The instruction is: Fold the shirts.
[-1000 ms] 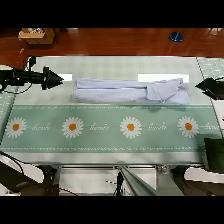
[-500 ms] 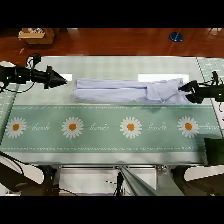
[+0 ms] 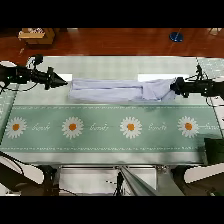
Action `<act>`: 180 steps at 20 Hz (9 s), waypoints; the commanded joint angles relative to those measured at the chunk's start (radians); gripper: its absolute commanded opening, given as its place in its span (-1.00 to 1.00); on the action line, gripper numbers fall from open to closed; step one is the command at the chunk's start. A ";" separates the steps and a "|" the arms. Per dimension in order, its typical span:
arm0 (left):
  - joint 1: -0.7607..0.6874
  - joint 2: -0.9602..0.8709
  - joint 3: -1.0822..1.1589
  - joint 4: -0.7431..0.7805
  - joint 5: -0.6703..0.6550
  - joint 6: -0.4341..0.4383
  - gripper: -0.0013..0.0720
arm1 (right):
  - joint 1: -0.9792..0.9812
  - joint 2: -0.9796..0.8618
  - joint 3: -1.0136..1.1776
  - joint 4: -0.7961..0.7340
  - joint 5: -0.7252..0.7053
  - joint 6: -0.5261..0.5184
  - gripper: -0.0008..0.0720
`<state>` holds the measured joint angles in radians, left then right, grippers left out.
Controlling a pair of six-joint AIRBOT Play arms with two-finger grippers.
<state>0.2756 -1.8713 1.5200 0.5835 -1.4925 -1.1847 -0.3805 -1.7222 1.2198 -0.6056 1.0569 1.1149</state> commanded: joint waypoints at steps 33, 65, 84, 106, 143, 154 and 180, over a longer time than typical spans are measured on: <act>-1.120 -0.203 0.001 -0.554 0.417 0.010 -0.90 | 0.008 0.924 0.017 -0.426 0.551 0.329 -0.89; -0.248 0.558 -0.004 -0.492 -0.209 0.230 -0.91 | 0.843 0.324 -0.230 -0.164 -0.650 0.510 0.52; -0.257 0.552 -0.205 0.345 -0.135 0.026 -0.90 | -0.043 0.721 -0.641 -0.337 0.121 0.228 0.69; -0.259 0.558 -0.205 0.341 -0.110 0.059 -0.90 | 0.045 1.065 -0.359 -0.224 0.106 0.491 -0.89; -0.207 0.482 -0.207 0.344 0.075 0.181 -0.80 | -1.061 1.125 -0.645 -1.654 0.348 0.463 0.32; -0.222 0.496 -0.130 0.293 0.259 0.090 0.22 | -0.163 0.629 -0.037 -0.484 -0.079 0.183 0.20; -0.570 0.738 -0.484 1.083 0.891 -0.549 0.84 | 0.452 0.541 -0.127 -0.915 -0.212 0.278 0.57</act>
<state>-0.3321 -1.1423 1.0550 1.6615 -0.7048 -1.6371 0.0700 -1.1370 1.0981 -1.5162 0.8696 1.3808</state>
